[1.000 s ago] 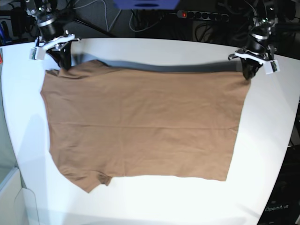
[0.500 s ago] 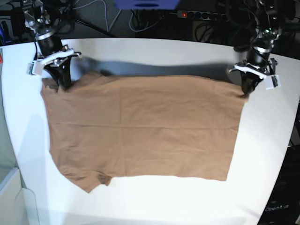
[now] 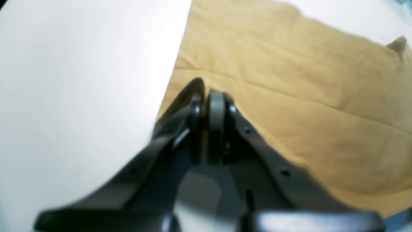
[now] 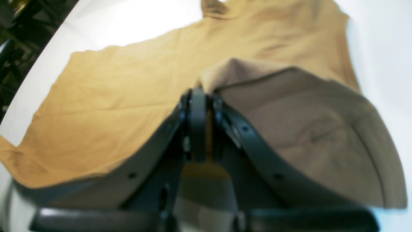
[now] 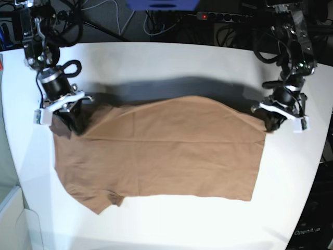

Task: Fold the T-shirt properly
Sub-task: 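Lift the shoulder edge with both grippers and pull toward the hem, then lower the folded edge onto the shirt and open both grippers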

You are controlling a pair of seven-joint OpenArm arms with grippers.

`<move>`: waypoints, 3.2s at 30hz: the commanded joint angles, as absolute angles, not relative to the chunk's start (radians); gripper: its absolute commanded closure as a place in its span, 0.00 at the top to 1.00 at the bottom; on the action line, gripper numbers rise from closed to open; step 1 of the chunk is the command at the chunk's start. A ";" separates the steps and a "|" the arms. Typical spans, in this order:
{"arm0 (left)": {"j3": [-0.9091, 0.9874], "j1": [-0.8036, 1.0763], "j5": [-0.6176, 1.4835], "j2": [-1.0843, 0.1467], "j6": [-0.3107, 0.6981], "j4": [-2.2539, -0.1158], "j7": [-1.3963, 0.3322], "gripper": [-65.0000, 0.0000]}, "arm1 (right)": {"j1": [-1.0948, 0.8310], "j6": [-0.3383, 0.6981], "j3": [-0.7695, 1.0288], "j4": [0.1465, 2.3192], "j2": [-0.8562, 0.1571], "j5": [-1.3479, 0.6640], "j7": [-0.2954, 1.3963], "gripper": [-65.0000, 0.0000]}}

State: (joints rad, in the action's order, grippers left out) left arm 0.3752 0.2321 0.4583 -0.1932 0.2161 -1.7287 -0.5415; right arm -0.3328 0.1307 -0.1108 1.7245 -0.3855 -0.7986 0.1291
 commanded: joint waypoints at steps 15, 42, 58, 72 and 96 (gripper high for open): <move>0.380 0.025 0.469 -0.211 0.222 -1.540 -0.535 0.04 | -0.071 0.137 -0.110 1.524 -0.398 -0.803 0.191 0.02; 0.369 -0.134 0.366 -0.208 0.231 -1.391 -0.532 0.04 | 0.041 0.140 -0.177 1.425 -0.397 -0.803 0.211 0.02; 0.331 -0.163 0.355 -0.211 0.232 -1.385 -0.529 0.05 | 0.021 0.139 -0.171 1.426 -0.366 -0.710 0.211 0.02; 0.326 -0.168 0.355 -0.211 0.232 -1.382 -0.527 0.05 | 0.007 0.139 -0.168 1.425 -0.344 -0.673 0.211 0.04; 0.325 -0.139 0.355 -0.211 0.232 -1.428 -0.530 0.05 | -0.016 0.188 -0.094 1.282 -0.395 -0.671 0.222 0.13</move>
